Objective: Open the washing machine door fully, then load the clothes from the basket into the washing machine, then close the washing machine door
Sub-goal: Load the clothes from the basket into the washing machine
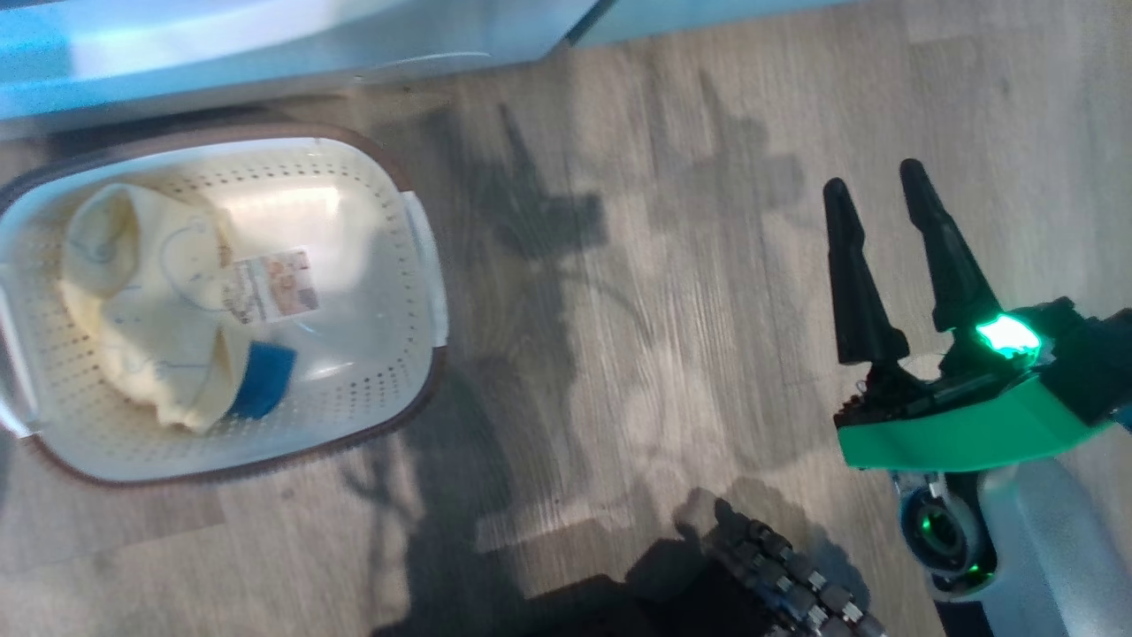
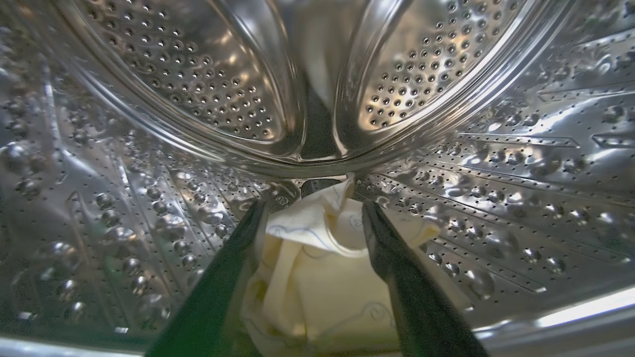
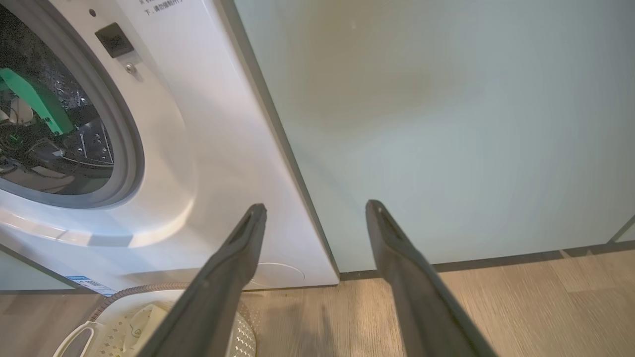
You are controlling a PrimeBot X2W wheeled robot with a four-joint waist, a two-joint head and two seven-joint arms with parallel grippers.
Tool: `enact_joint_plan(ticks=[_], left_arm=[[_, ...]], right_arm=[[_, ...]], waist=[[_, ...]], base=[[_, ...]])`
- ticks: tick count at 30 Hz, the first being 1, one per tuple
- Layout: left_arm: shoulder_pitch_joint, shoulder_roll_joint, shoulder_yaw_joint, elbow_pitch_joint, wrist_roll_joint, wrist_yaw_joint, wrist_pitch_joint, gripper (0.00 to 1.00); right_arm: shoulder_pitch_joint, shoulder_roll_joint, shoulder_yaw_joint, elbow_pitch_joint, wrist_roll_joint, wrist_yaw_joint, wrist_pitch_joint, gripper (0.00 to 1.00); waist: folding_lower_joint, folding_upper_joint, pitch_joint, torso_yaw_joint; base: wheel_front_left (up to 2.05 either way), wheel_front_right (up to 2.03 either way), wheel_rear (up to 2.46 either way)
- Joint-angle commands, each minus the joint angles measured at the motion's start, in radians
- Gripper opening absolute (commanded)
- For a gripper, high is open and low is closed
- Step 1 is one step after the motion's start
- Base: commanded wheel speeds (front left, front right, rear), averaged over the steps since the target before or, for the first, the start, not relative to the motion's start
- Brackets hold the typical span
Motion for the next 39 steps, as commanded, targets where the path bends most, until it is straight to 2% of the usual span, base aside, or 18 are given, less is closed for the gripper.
enact_joint_plan(ticks=[1, 7, 18, 25, 30, 33, 39], left_arm=[[-0.001, 0.031, 0.016, -0.036, 0.001, 0.007, -0.008, 1.0], [0.173, 0.001, 0.037, -0.212, -0.031, 0.084, -0.074, 1.0], [0.601, 0.014, 0.083, -0.715, -0.064, 0.277, -0.127, 1.0], [0.858, 0.023, 0.083, -0.936, -0.041, 0.389, -0.168, 1.0], [1.027, 0.011, 0.084, -1.007, -0.049, 0.438, -0.201, 1.0], [1.133, -0.018, 0.08, -1.043, -0.057, 0.456, -0.226, 1.0], [1.254, -0.069, 0.089, -1.03, -0.08, 0.435, -0.247, 1.0]], right_arm=[[0.029, -0.01, 0.008, -0.028, -0.006, -0.003, -0.006, 1.0], [0.051, -0.01, -0.03, -0.024, -0.046, -0.003, -0.006, 1.0], [0.098, -0.01, -0.112, -0.031, -0.124, -0.003, -0.006, 1.0], [0.136, -0.01, -0.146, -0.023, -0.172, -0.003, -0.006, 1.0], [0.163, -0.01, -0.17, -0.018, -0.19, -0.003, -0.006, 1.0], [0.2, -0.01, -0.18, -0.012, -0.213, -0.003, -0.006, 1.0], [0.264, -0.01, -0.188, -0.003, -0.241, -0.003, -0.006, 1.0]], waist=[[0.0001, -0.0001, -0.015, 0.016], [0.0001, -0.0001, -0.06, 0.068], [0.0001, -0.0001, -0.155, 0.164], [0.0001, -0.0001, -0.234, 0.213], [0.0001, -0.0001, -0.304, 0.235], [0.0001, -0.0001, -0.359, 0.263], [0.0001, -0.0001, -0.442, 0.296]], base=[[0.0, 0.0, 0.0], [0.0, 0.0, 0.0], [0.0, 0.0, 0.0], [0.0, 0.0, 0.0], [0.0, 0.0, 0.0], [0.0, 0.0, 0.0], [0.0, 0.0, 0.0]])
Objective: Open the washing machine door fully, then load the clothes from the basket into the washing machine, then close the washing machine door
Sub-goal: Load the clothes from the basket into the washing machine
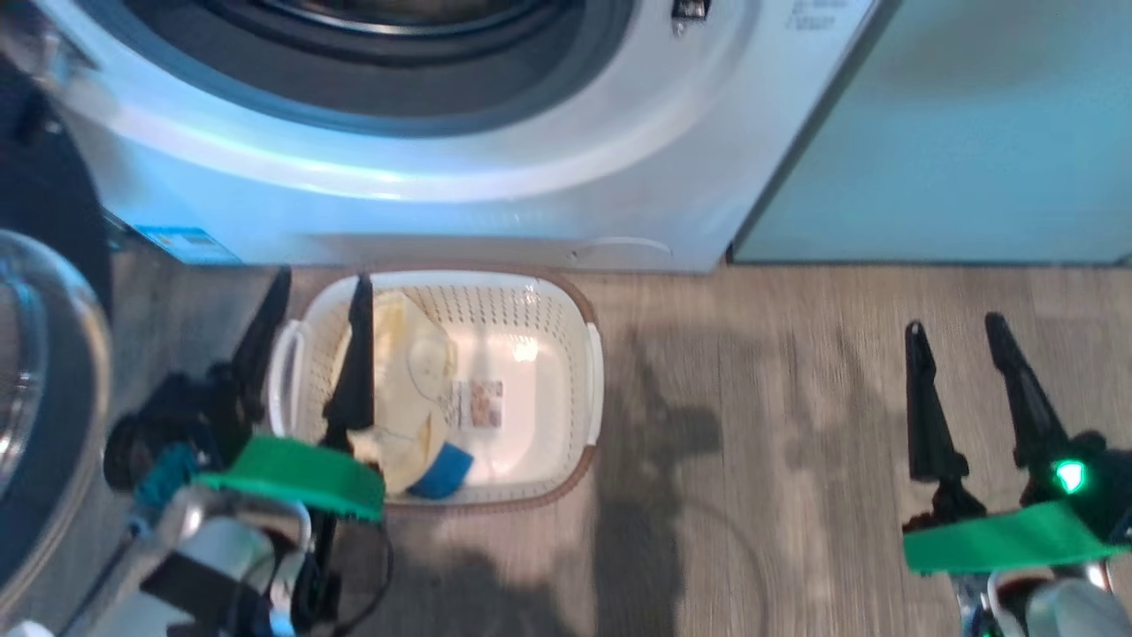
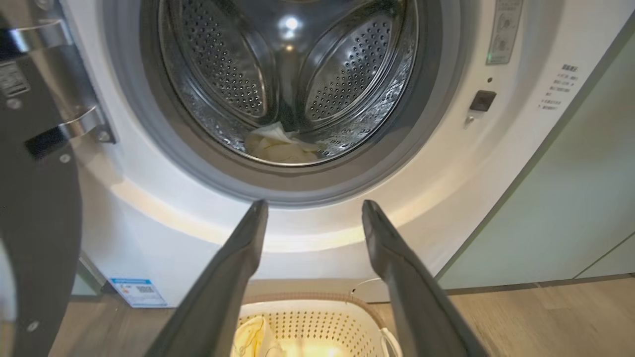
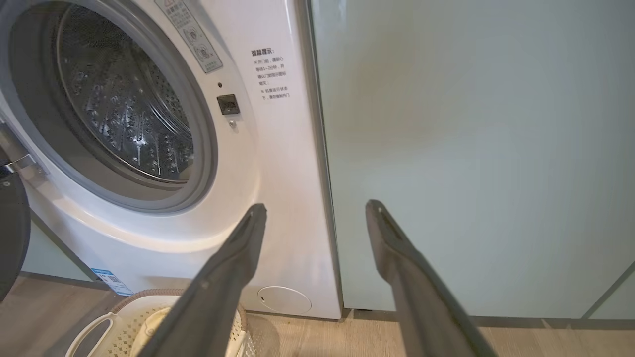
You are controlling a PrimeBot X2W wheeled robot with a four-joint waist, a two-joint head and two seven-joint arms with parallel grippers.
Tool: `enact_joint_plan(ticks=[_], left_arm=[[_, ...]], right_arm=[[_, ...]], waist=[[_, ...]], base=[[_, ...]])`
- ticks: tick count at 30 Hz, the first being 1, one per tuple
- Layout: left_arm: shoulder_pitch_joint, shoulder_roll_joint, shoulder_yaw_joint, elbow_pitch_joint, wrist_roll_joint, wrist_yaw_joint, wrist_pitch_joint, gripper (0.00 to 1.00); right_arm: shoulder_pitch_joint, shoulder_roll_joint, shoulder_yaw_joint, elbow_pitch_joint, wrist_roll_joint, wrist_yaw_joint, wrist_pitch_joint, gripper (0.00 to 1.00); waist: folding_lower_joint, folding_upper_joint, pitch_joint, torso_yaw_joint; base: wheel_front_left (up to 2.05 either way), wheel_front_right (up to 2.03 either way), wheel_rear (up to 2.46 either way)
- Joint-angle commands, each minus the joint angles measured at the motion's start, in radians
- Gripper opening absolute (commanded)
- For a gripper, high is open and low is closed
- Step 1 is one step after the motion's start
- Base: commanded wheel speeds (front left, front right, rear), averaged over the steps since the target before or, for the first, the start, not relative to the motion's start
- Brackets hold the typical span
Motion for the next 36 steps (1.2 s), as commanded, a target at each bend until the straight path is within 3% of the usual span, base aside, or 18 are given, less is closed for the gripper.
enact_joint_plan(ticks=[1, 8, 19, 36], left_arm=[[0.009, 0.011, 0.046, -0.013, 0.003, 0.082, -0.009, 1.0], [0.094, -0.034, 0.055, 0.013, 0.039, 0.057, -0.012, 1.0], [0.199, -0.12, 0.12, 0.036, 0.106, -0.02, -0.013, 1.0], [0.257, -0.179, 0.182, 0.048, 0.146, -0.082, -0.013, 1.0]], right_arm=[[0.017, -0.009, 0.015, -0.027, -0.011, -0.003, -0.007, 1.0], [0.076, -0.009, 0.011, -0.019, -0.023, -0.003, -0.007, 1.0], [0.15, -0.009, 0.002, -0.023, -0.038, -0.003, -0.007, 1.0], [0.188, -0.009, 0.012, -0.017, -0.034, -0.003, -0.007, 1.0]], waist=[[0.0001, -0.0001, -0.057, 0.026], [0.0001, -0.0001, -0.133, 0.037], [0.0001, -0.0001, -0.227, 0.033], [0.0001, -0.0001, -0.269, 0.006]], base=[[0.0, 0.0, 0.0], [0.0, 0.0, 0.0], [0.0, 0.0, 0.0], [0.0, 0.0, 0.0]])
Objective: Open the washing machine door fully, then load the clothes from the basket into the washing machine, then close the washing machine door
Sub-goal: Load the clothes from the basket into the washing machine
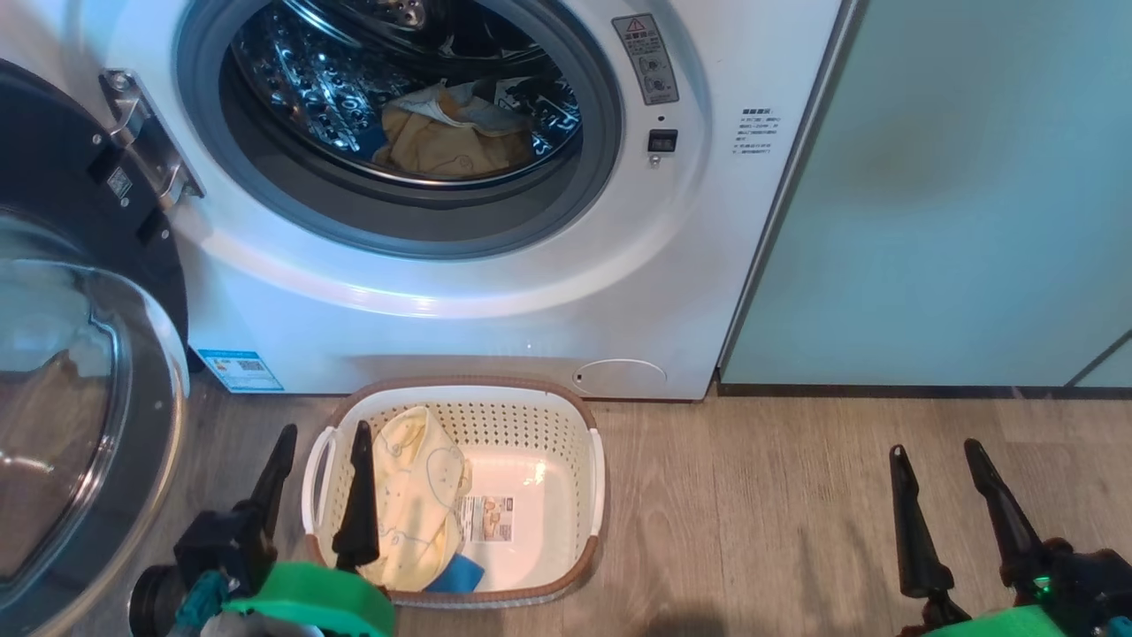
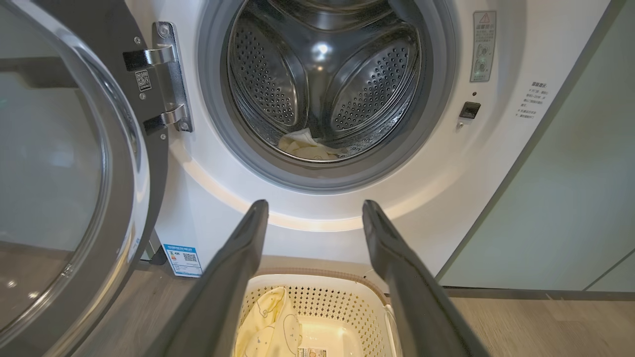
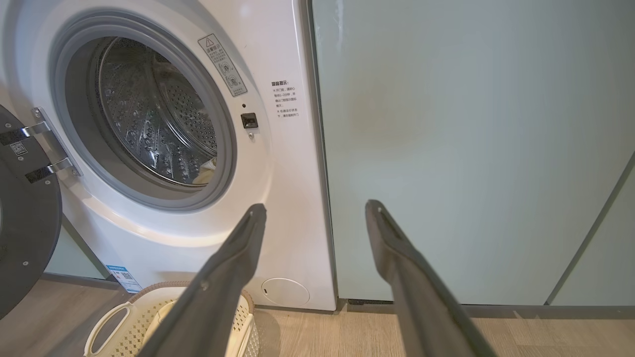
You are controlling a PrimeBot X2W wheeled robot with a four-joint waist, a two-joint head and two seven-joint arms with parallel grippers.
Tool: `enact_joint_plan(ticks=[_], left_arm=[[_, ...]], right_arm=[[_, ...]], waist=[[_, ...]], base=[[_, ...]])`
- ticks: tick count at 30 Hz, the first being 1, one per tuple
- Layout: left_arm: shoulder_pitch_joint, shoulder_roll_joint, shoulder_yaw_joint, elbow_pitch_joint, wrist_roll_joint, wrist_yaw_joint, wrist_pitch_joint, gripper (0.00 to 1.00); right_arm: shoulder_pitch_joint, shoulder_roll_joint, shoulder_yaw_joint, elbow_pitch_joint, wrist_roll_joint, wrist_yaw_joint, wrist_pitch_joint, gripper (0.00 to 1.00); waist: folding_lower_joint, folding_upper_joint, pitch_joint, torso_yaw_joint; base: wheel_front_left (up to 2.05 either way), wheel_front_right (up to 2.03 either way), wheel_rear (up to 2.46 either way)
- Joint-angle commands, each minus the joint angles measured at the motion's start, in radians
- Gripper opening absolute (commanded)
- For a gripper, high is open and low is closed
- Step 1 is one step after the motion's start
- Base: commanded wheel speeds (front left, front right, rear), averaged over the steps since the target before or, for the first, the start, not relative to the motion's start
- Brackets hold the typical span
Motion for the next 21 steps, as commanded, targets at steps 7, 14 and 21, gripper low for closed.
enact_joint_plan(ticks=[7, 14, 21], left_arm=[[-0.03, -0.008, 0.056, -0.022, 0.028, -0.012, -0.008, 1.0], [-0.03, -0.018, 0.063, -0.019, 0.037, -0.018, -0.008, 1.0], [-0.032, -0.03, 0.069, -0.014, 0.048, -0.024, -0.008, 1.0]], right_arm=[[-0.013, -0.01, 0.022, -0.029, 0.0, -0.003, -0.007, 1.0], [-0.013, -0.01, 0.023, -0.027, 0.002, -0.003, -0.007, 1.0], [-0.021, -0.01, 0.028, -0.028, -0.001, -0.003, -0.007, 1.0]], waist=[[0.0001, -0.0001, 0.005, -0.003], [0.0001, -0.0001, 0.008, -0.002], [0.0001, -0.0001, 0.019, -0.003]], base=[[0.0, 0.0, 0.0], [0.0, 0.0, 0.0], [0.0, 0.0, 0.0]])
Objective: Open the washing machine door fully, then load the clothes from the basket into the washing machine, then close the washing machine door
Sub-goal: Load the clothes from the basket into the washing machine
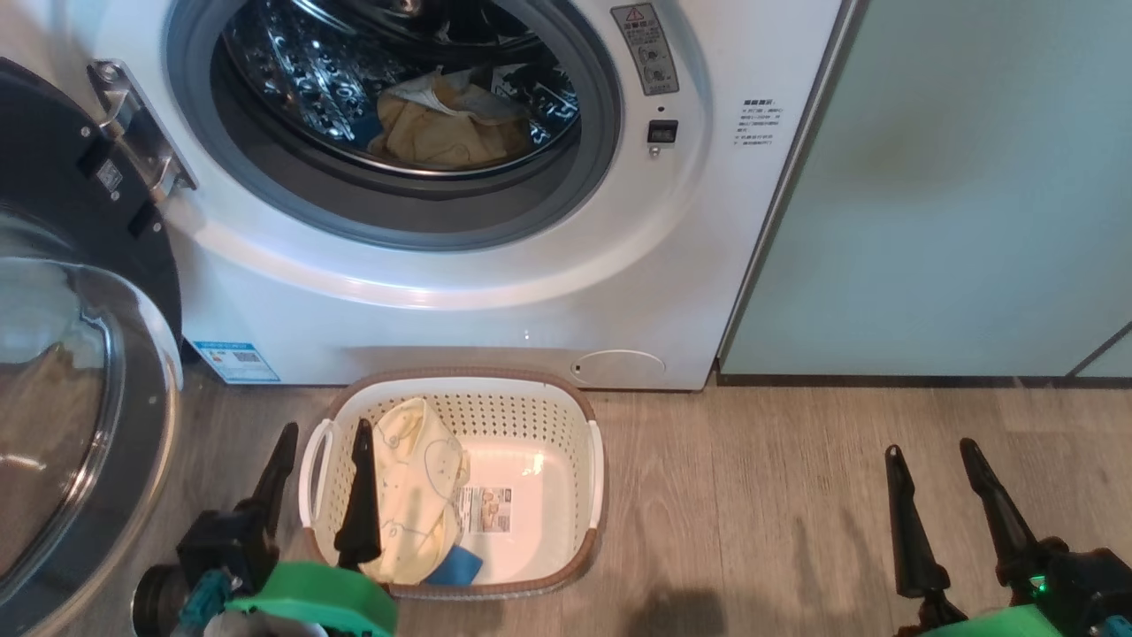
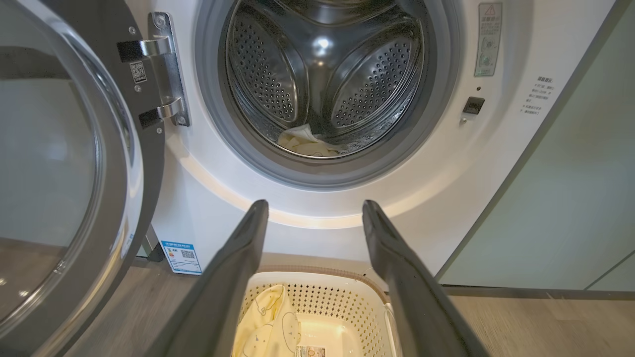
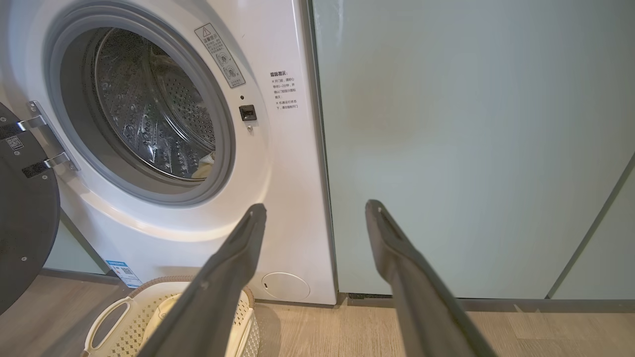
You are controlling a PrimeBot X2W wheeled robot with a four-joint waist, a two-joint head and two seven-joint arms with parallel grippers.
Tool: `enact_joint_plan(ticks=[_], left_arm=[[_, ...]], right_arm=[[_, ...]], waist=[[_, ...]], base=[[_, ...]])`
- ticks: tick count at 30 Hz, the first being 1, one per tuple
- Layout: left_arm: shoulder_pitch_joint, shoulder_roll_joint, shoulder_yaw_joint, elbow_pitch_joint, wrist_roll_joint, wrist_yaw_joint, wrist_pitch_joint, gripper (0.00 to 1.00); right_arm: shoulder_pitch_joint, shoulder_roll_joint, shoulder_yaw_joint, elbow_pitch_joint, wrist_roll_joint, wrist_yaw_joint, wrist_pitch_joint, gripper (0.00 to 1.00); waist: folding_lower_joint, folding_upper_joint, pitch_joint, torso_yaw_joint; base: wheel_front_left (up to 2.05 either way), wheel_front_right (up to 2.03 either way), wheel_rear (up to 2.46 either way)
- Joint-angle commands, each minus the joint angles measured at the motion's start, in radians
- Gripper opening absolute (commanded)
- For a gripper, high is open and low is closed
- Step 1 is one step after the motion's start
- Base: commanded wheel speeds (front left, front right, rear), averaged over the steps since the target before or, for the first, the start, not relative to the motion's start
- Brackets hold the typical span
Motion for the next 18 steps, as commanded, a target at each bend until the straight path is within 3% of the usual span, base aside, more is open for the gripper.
enact_joint_plan(ticks=[1, 9, 18], left_arm=[[-0.033, 0.002, 0.041, -0.024, 0.017, -0.006, -0.007, 1.0], [-0.085, -0.006, 0.026, 0.074, 0.005, -0.042, -0.005, 1.0], [-0.267, -0.021, -0.007, 0.306, -0.031, -0.132, 0.007, 1.0]], right_arm=[[-0.023, -0.01, 0.025, -0.03, -0.001, -0.003, -0.007, 1.0], [-0.054, -0.01, 0.041, -0.045, 0.007, -0.003, -0.007, 1.0], [-0.13, -0.01, 0.048, -0.069, 0.032, -0.003, -0.007, 1.0]], waist=[[-0.0001, 0.0, 0.005, -0.002], [-0.0001, 0.0, 0.075, -0.018], [-0.0001, 0.0, 0.248, -0.038]], base=[[0.0, 0.0, 0.0], [0.0, 0.0, 0.0], [0.0, 0.0, 0.0]])
